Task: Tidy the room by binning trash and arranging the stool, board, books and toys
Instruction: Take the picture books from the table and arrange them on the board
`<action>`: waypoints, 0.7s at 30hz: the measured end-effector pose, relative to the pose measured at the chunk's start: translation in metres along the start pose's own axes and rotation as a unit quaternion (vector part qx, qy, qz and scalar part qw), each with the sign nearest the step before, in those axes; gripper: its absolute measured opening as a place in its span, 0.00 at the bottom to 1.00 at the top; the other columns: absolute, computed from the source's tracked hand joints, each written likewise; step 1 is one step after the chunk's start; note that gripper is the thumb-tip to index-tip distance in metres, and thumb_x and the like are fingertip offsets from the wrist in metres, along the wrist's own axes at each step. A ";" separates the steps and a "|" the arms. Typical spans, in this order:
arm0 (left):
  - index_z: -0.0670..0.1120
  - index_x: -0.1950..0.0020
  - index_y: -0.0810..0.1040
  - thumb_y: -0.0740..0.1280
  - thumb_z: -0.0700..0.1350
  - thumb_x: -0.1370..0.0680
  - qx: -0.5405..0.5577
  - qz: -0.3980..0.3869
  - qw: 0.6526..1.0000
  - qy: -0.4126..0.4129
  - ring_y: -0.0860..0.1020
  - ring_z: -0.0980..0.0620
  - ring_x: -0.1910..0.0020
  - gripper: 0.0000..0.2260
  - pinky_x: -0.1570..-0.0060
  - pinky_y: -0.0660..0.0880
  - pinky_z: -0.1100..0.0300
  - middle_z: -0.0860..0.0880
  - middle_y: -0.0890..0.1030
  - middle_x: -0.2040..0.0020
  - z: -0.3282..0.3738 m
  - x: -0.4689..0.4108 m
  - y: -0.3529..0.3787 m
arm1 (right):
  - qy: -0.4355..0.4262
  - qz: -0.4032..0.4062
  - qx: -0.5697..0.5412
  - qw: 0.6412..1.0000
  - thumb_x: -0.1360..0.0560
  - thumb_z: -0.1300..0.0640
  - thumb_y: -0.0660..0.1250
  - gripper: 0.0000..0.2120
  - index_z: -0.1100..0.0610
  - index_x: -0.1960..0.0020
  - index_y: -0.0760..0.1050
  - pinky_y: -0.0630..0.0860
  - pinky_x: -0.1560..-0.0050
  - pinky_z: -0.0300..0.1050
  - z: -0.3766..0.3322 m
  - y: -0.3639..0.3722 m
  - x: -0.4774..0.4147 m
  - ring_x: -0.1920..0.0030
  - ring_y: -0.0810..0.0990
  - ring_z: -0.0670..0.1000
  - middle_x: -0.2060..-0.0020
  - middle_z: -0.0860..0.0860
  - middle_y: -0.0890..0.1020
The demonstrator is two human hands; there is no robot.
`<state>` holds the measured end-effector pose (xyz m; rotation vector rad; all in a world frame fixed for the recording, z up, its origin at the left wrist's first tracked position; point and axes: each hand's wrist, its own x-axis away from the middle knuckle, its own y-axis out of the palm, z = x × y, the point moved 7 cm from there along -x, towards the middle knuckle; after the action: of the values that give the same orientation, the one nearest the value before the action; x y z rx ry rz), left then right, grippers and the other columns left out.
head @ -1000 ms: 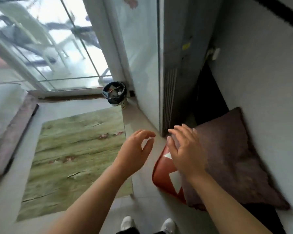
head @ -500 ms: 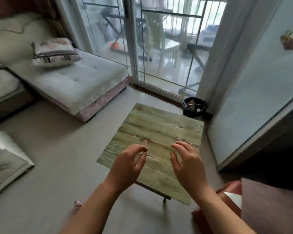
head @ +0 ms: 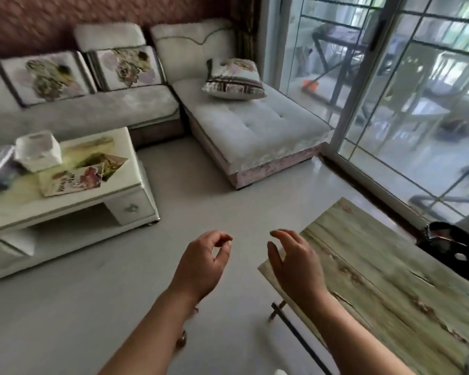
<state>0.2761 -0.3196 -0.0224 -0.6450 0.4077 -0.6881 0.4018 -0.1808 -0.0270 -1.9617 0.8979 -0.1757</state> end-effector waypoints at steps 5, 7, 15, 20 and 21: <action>0.47 0.48 0.81 0.65 0.44 0.21 -0.003 0.059 0.995 -0.076 0.77 0.61 0.53 0.07 0.55 0.68 0.80 0.56 0.81 0.53 -0.058 -0.031 -0.047 | -0.047 -0.071 -0.031 0.996 0.23 0.54 0.65 0.14 0.56 0.39 0.78 0.73 0.45 0.41 -0.048 0.067 -0.060 0.46 0.81 0.53 0.42 0.51 0.81; 0.48 0.47 0.81 0.64 0.45 0.21 -0.006 0.078 0.992 -0.102 0.77 0.60 0.53 0.07 0.55 0.68 0.79 0.56 0.81 0.53 -0.082 -0.054 -0.060 | -0.063 -0.092 -0.040 0.993 0.23 0.54 0.65 0.14 0.57 0.39 0.78 0.74 0.44 0.43 -0.065 0.094 -0.091 0.46 0.81 0.54 0.42 0.52 0.81; 0.50 0.49 0.80 0.64 0.46 0.21 0.005 0.138 0.975 -0.175 0.79 0.60 0.52 0.06 0.56 0.70 0.75 0.56 0.82 0.53 -0.147 -0.166 -0.109 | -0.111 -0.116 -0.052 0.986 0.23 0.52 0.64 0.13 0.55 0.42 0.79 0.75 0.49 0.44 -0.109 0.164 -0.241 0.49 0.82 0.54 0.45 0.49 0.82; 0.49 0.50 0.81 0.65 0.44 0.21 0.028 0.205 0.951 -0.228 0.79 0.60 0.54 0.05 0.56 0.74 0.69 0.55 0.83 0.55 -0.193 -0.203 -0.150 | -0.148 -0.161 -0.067 0.973 0.22 0.52 0.63 0.13 0.55 0.41 0.78 0.74 0.49 0.43 -0.156 0.212 -0.317 0.50 0.81 0.53 0.45 0.49 0.82; 0.48 0.50 0.81 0.65 0.44 0.22 0.027 0.215 0.948 -0.234 0.80 0.60 0.55 0.05 0.55 0.74 0.67 0.54 0.83 0.55 -0.196 -0.205 -0.156 | -0.153 -0.165 -0.071 0.972 0.22 0.52 0.63 0.13 0.55 0.41 0.78 0.74 0.49 0.42 -0.163 0.217 -0.322 0.50 0.81 0.52 0.45 0.49 0.82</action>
<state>-0.0458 -0.3505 -0.0349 -0.6187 0.0781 -0.1183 -0.0175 -0.1471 -0.0379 -2.1884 0.3903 0.0043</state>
